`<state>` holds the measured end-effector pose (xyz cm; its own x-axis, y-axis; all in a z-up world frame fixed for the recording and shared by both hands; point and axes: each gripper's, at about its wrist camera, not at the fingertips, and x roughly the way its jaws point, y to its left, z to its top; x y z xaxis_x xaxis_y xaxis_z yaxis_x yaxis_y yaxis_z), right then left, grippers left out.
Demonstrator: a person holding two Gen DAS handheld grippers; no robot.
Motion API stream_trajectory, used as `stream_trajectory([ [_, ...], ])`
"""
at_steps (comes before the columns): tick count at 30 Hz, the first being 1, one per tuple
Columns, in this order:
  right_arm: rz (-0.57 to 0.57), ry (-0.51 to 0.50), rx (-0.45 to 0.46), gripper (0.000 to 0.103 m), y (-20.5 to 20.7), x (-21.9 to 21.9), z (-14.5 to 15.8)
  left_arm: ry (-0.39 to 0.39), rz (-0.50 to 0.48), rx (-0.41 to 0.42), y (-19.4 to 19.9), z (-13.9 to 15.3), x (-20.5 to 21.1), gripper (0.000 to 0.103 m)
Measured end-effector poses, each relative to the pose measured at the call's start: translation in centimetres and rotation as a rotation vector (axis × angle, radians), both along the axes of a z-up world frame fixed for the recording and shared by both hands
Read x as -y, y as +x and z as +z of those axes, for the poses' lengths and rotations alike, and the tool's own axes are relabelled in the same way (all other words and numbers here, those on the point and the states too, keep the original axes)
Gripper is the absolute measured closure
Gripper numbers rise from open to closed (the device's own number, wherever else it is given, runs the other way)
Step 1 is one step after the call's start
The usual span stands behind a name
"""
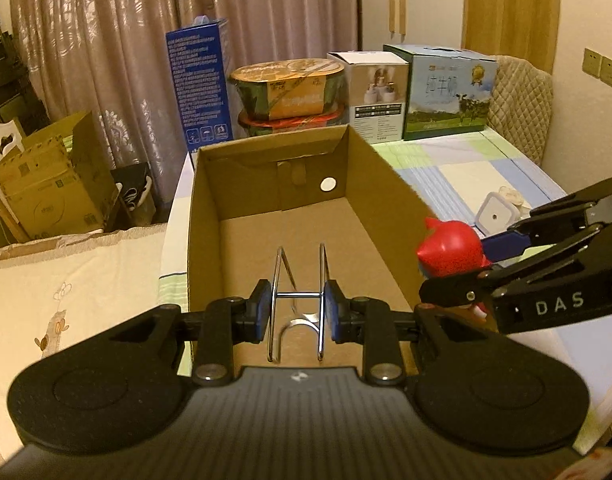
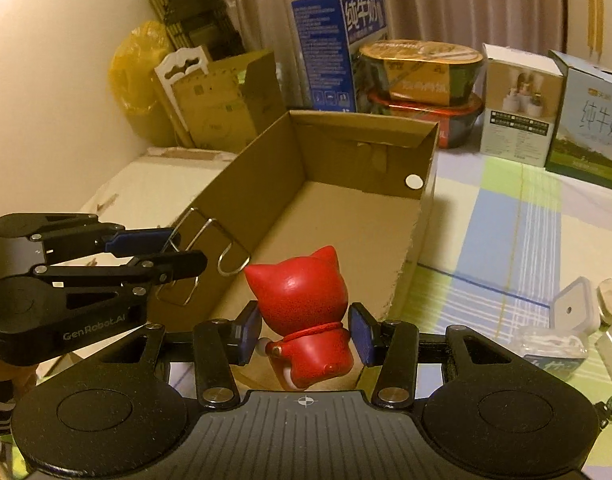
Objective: Organize rigid objects
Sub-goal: 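Carry both items over the cardboard box and open both tools to drop them, then grasp the black toy car with the left tool while the right tool grasps the white block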
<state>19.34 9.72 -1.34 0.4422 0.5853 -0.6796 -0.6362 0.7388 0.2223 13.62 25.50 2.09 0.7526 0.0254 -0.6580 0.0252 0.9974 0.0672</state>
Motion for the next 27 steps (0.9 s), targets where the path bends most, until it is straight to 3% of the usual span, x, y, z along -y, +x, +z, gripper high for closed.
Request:
stream_trajectory([
  [3,0.007,0.009,-0.007,0.058,0.4,-0.1,-0.3,-0.018,0.024,0.006,0.0,-0.3,-0.5,0.079],
  [5,0.001,0.032,0.000,0.042,0.4,0.3,0.1,-0.022,0.046,0.018,-0.3,0.1,-0.7,0.077],
  [8,-0.022,0.082,0.023,0.032,0.0,1.6,1.2,-0.030,0.061,0.035,-1.0,1.0,-0.7,0.076],
  [18,-0.213,0.176,0.074,0.026,-3.2,11.3,3.6,-0.062,0.046,0.118,-4.0,5.1,3.7,0.054],
  [27,-0.430,0.125,0.124,0.023,-7.1,23.4,2.9,-0.134,-0.068,0.155,-5.0,5.9,12.7,0.027],
])
